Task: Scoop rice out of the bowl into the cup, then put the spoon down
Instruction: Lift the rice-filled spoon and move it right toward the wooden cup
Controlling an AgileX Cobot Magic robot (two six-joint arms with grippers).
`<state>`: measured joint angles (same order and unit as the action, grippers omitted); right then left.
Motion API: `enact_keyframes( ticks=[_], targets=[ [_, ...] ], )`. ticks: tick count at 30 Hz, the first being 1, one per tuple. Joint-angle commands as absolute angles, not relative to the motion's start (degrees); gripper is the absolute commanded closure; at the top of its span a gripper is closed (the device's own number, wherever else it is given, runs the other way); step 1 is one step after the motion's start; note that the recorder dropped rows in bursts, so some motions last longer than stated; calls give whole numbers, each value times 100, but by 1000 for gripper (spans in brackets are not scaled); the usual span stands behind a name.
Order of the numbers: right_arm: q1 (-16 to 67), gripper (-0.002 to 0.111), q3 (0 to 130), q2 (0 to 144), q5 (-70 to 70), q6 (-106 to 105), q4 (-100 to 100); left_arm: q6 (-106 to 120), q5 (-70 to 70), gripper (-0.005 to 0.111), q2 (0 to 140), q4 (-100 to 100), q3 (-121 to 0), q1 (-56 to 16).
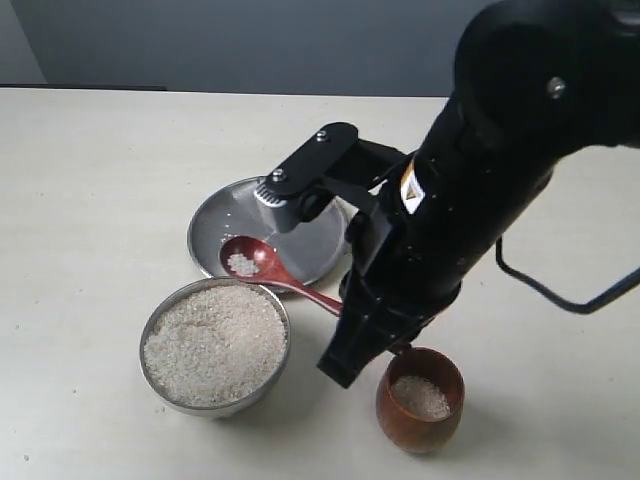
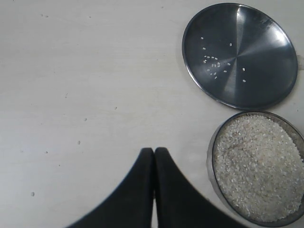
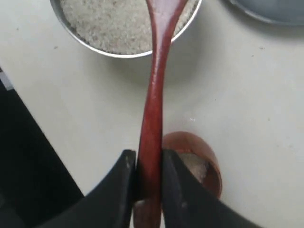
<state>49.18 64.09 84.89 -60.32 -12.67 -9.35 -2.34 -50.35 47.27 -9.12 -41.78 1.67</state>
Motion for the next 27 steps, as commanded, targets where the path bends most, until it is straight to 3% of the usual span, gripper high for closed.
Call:
enact_keyframes(
  ticks=[1,13,27],
  targets=[
    [4680,109,6427,8128,-6546,-1675,-953,-236,-4994,106,4734,-892,-4211,178],
    [4059,109,6360,7378,-6996,-2259,-913,-236,-4994,106,4734,-892,-4211,178],
    [4046,109,4492,6239,-6996,-1921,-232,-236,-4994,106,4734,-892,-4211,178]
  ],
)
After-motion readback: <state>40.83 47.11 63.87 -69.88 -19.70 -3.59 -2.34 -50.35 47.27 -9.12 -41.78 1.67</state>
